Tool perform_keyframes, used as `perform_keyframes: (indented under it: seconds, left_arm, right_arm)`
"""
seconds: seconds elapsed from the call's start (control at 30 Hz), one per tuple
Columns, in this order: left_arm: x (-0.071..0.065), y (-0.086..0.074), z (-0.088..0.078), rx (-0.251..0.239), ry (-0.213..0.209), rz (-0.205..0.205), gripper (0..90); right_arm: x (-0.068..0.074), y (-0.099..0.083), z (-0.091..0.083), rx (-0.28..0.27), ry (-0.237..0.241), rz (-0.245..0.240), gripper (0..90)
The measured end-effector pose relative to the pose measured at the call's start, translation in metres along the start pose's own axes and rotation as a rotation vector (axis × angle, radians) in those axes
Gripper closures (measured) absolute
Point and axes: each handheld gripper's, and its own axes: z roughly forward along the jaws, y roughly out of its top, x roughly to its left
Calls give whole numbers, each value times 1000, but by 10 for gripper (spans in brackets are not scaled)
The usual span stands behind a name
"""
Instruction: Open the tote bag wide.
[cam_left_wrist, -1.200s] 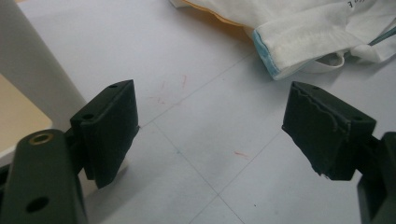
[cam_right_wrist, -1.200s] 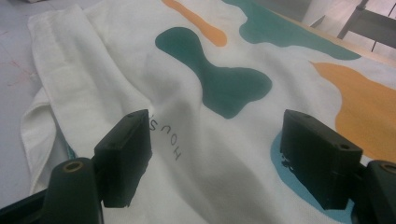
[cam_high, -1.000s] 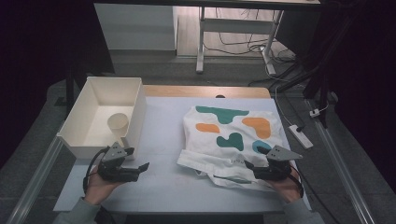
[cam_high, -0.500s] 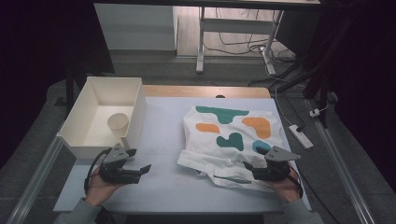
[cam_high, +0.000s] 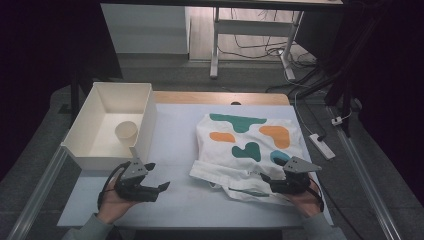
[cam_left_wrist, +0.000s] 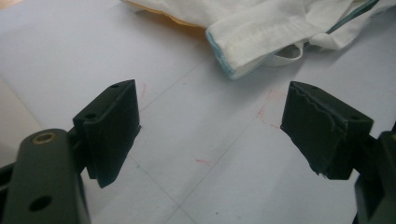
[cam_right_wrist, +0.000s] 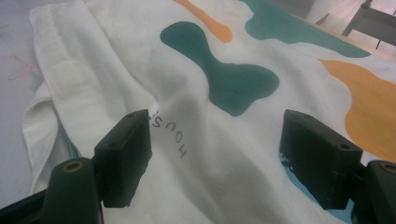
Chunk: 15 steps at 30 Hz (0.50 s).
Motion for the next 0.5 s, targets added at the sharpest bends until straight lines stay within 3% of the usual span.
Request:
perform_keyframes:
  seconds: [0.3,0.5]
  left_arm:
    - [-8,10,11,8,-31,30,198]
    - [-14,27,22,29,-18,98,198]
  right_arm:
    - [0,1,0,-4,2,5,254]
    - [0,2,0,-9,4,9,255]
